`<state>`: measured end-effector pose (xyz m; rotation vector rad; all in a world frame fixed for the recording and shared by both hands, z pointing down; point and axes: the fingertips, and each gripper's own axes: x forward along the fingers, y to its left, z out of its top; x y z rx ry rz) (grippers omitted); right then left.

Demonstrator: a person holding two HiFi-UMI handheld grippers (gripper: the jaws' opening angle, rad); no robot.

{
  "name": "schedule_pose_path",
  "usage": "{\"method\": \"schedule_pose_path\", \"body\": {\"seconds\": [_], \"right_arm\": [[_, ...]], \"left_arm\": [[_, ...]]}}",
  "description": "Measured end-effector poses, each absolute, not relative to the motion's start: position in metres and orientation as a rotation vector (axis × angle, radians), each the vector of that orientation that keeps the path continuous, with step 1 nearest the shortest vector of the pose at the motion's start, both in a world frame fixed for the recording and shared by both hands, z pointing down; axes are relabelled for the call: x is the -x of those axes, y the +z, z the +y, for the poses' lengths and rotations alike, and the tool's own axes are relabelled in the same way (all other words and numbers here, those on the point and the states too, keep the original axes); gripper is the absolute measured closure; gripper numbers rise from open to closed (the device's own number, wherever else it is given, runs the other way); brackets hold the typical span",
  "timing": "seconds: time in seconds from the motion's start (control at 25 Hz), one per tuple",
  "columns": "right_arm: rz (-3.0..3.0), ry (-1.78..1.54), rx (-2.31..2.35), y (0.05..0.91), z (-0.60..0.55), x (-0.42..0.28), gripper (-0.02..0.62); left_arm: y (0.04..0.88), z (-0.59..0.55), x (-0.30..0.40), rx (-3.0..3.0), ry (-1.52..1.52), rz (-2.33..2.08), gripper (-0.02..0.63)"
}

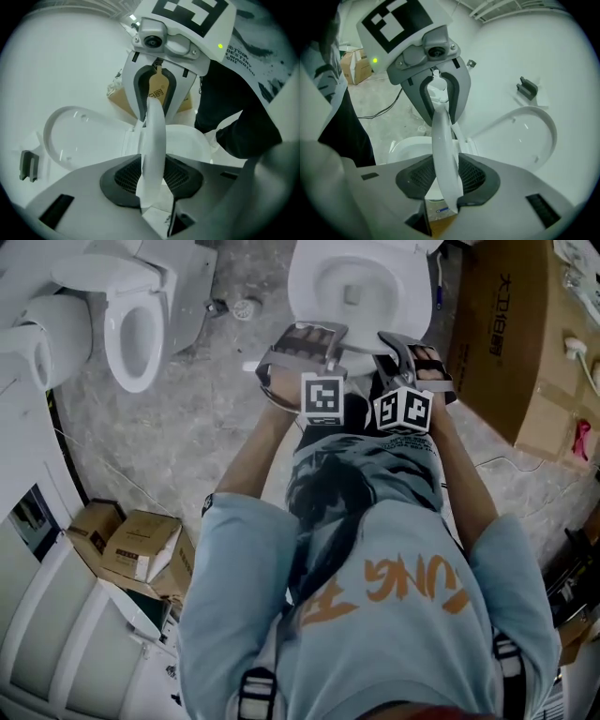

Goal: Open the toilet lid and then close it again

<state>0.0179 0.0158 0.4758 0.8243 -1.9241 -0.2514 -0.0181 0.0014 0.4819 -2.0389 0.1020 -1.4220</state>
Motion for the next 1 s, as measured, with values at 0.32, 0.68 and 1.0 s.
{"method": "schedule_pose_path", "body": {"seconds": [0.32, 0.68, 1.0], "right_arm": [[-1.913, -0.292, -0.949, 0.42, -0.028, -0.04, 0.465], [-1.893, -0.336, -1.054, 0.365, -0.086, -0.066, 0.479], [-1.887, -0.34, -1.178, 0.327, -0.153, -0.096, 0.483]], "left_arm": [[0.427, -0.044, 0.0, 2.141, -1.376, 0.286, 0.462], [0.371, -0.104, -0.024, 2.179, -1.298, 0.408, 0.469], [0.333, -0.174, -0.051, 2.23, -1.252, 0.564, 0.471]]}}
